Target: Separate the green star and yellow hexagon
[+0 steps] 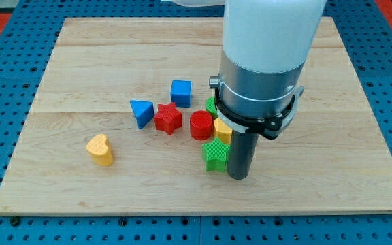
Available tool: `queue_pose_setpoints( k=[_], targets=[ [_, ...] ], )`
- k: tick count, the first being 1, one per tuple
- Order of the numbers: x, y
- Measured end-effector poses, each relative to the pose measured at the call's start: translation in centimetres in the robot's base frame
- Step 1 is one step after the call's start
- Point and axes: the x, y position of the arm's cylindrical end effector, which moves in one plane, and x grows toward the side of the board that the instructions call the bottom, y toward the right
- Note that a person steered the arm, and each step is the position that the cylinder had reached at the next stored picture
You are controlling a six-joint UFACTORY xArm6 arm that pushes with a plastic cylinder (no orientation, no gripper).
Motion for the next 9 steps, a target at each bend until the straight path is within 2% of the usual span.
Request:
queue_pose_setpoints(
  k=[5,6,7,8,9],
  targets=[
    [0.9,-0.5],
    [5.3,-2.0],
    [5.1,-7.2],
    [3.1,-14.7],
    [-2.9,-14.8]
  ],
)
